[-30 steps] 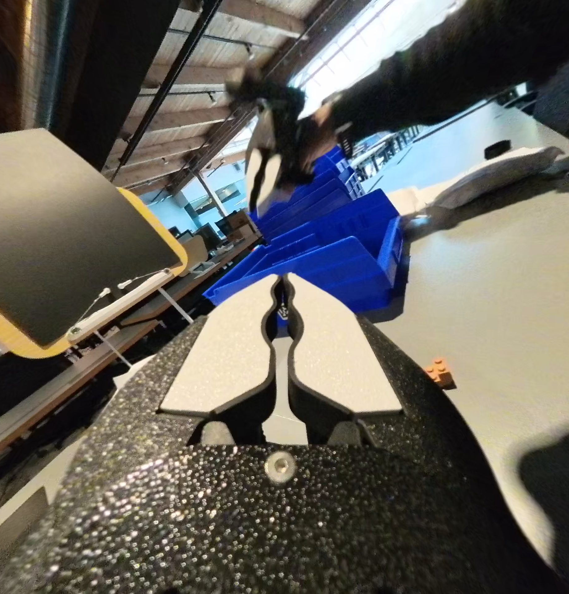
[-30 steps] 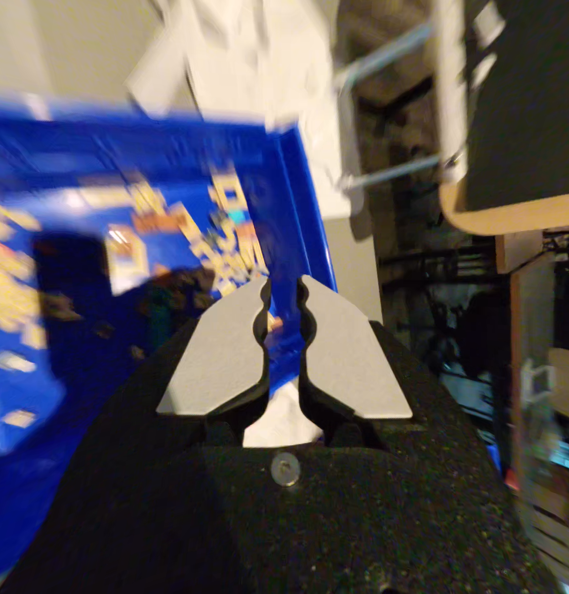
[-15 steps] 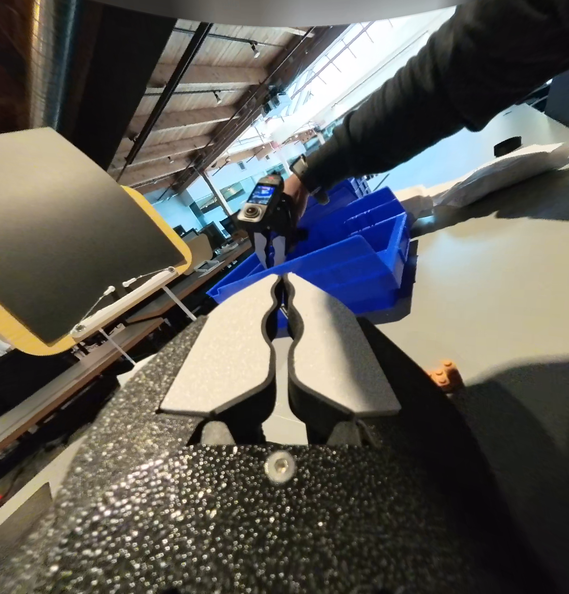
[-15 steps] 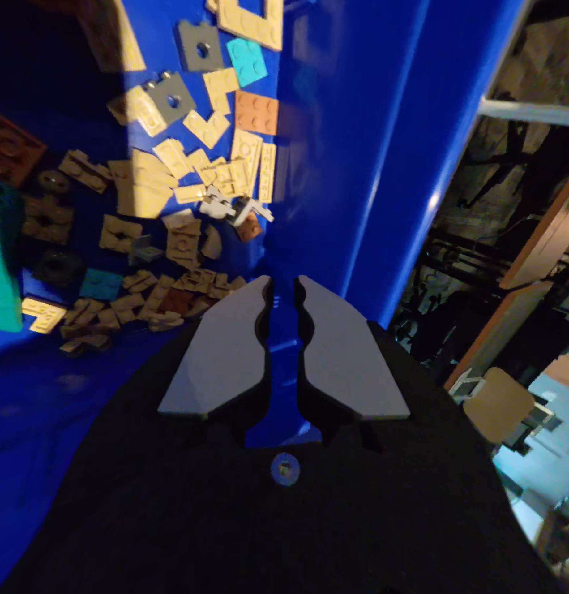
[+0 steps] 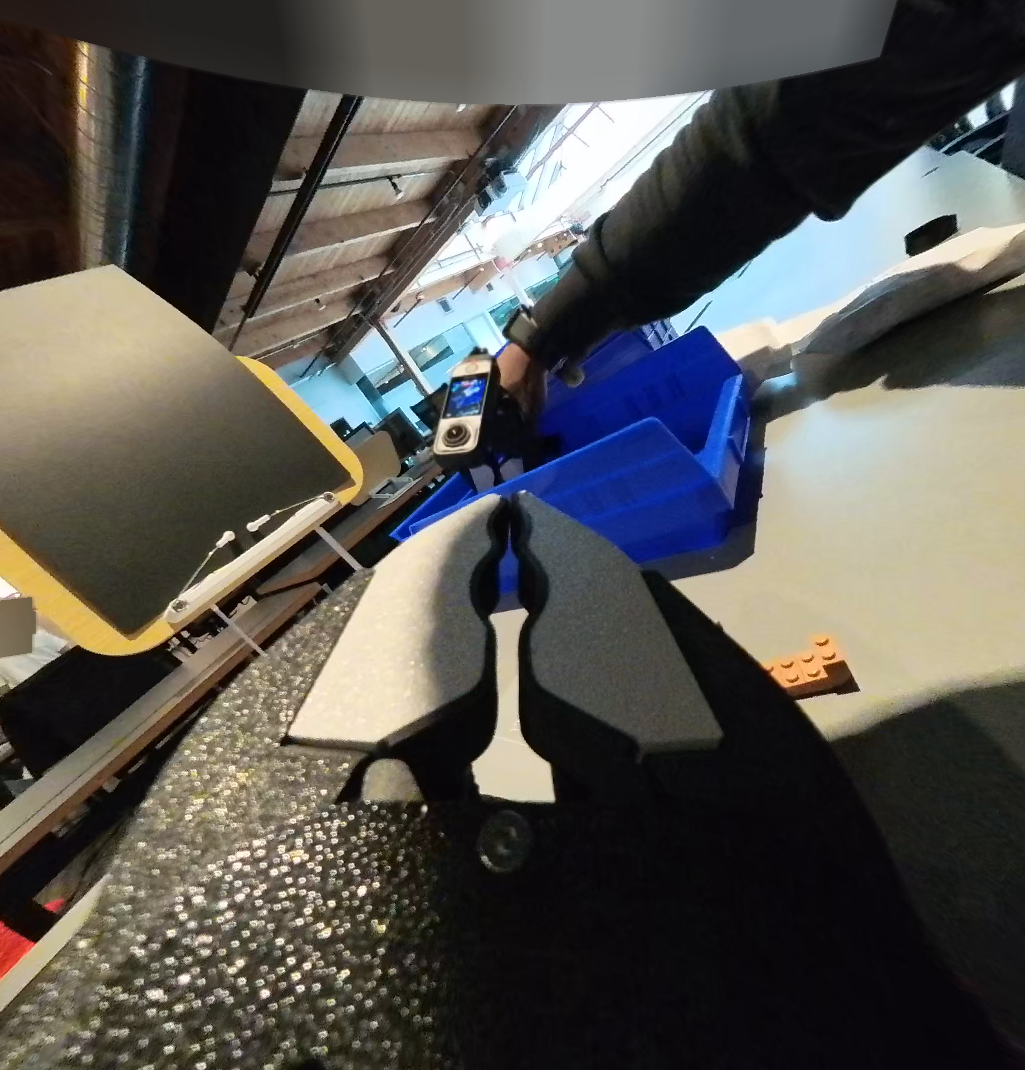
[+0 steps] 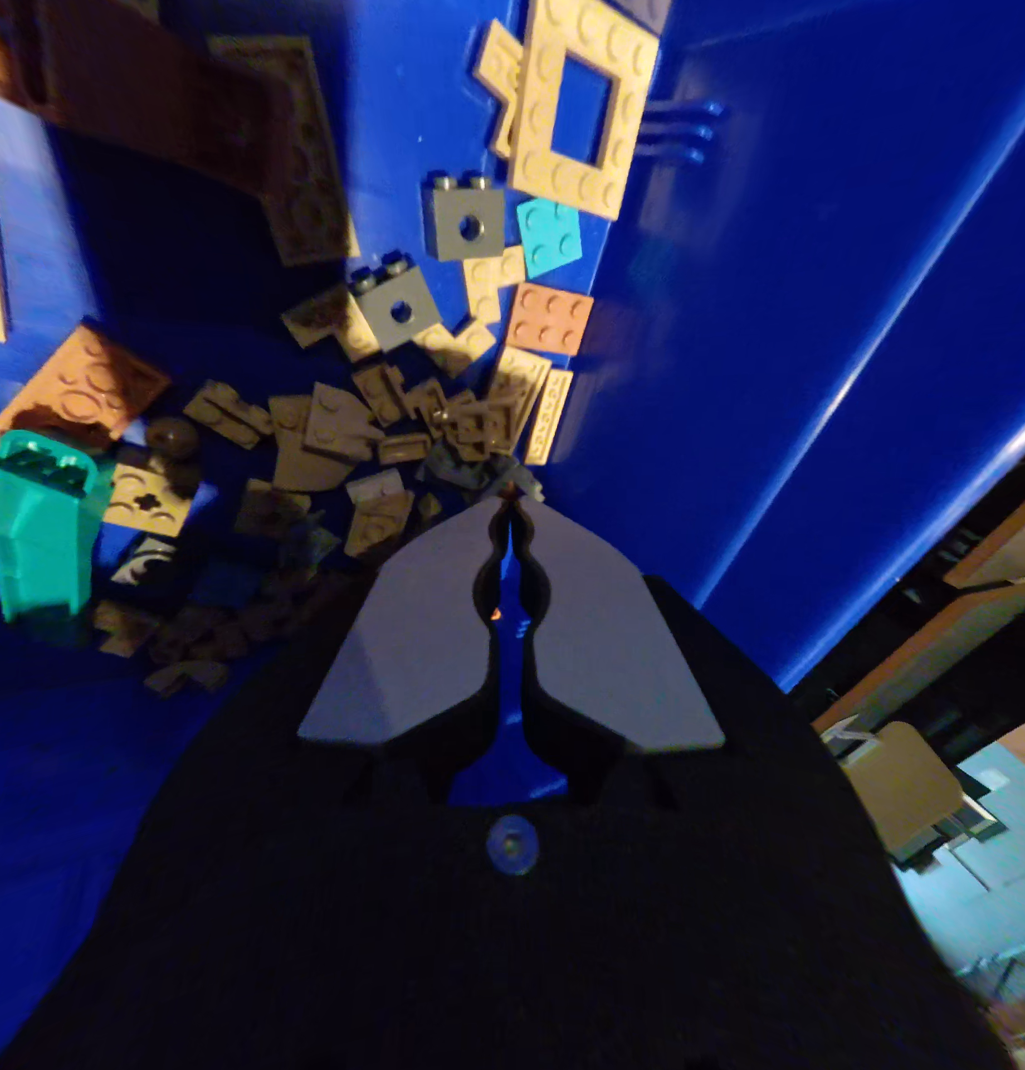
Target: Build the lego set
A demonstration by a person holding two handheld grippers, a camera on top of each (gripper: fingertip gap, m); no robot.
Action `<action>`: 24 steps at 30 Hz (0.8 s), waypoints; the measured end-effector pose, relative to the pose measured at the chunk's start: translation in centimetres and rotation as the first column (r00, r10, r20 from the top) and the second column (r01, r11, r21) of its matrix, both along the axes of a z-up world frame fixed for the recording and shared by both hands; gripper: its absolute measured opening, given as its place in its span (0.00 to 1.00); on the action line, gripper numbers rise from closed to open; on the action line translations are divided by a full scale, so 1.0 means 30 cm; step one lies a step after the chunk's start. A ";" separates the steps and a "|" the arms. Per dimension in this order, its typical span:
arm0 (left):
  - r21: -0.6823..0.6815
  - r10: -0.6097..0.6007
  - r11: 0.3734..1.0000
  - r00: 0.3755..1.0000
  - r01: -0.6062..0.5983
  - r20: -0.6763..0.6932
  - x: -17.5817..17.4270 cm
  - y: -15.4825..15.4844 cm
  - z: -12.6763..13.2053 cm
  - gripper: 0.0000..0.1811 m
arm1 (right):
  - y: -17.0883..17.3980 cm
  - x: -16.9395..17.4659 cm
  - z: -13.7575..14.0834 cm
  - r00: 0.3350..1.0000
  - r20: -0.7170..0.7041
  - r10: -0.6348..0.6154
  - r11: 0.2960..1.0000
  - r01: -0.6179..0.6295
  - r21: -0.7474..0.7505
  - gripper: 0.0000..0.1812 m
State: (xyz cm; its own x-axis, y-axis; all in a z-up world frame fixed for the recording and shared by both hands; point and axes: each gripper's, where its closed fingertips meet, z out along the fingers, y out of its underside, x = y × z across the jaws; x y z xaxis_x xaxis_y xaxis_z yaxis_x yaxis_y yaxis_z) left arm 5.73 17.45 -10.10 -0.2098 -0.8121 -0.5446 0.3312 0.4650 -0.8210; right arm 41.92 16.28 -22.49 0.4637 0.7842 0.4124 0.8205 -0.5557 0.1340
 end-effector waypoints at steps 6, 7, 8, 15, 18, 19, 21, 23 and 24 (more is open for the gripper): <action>-0.015 0.000 1.000 1.000 0.000 -0.010 0.005 0.005 -0.005 0.00 | 0.042 -0.078 0.010 0.993 -0.117 0.005 1.000 -0.002 0.023 0.00; -0.016 0.000 1.000 1.000 0.000 -0.011 0.006 0.005 -0.005 0.00 | 0.048 -0.062 0.032 0.997 -0.082 0.008 0.999 -0.005 0.038 0.01; -0.015 -0.001 1.000 1.000 0.000 -0.012 0.005 0.005 -0.006 0.00 | 0.051 -0.041 0.059 0.998 -0.054 0.007 0.998 -0.004 0.059 0.01; -0.015 -0.006 1.000 1.000 0.006 -0.016 0.006 0.000 -0.010 0.00 | -0.053 0.045 0.030 0.997 -0.055 -0.047 0.995 0.042 -0.093 0.05; -0.008 -0.005 1.000 1.000 0.005 -0.015 0.007 -0.003 -0.011 0.00 | -0.046 0.050 -0.005 0.999 0.024 -0.030 0.991 0.033 -0.129 0.04; -0.006 -0.004 1.000 1.000 0.004 -0.014 0.006 -0.002 -0.010 0.00 | -0.033 0.050 -0.011 0.999 0.045 -0.027 0.992 0.033 -0.121 0.03; -0.002 -0.002 1.000 1.000 0.002 -0.012 0.006 -0.001 -0.009 0.00 | -0.003 0.036 -0.016 0.999 0.039 -0.019 0.996 0.022 -0.089 0.04; -0.002 -0.001 1.000 1.000 0.001 -0.013 0.006 0.000 -0.010 0.00 | 0.020 0.002 -0.018 1.000 -0.012 -0.016 0.998 0.016 -0.066 0.04; -0.003 -0.002 1.000 1.000 0.002 -0.014 0.006 0.000 -0.010 0.00 | 0.032 -0.015 -0.020 0.999 -0.033 -0.014 0.998 0.012 -0.056 0.04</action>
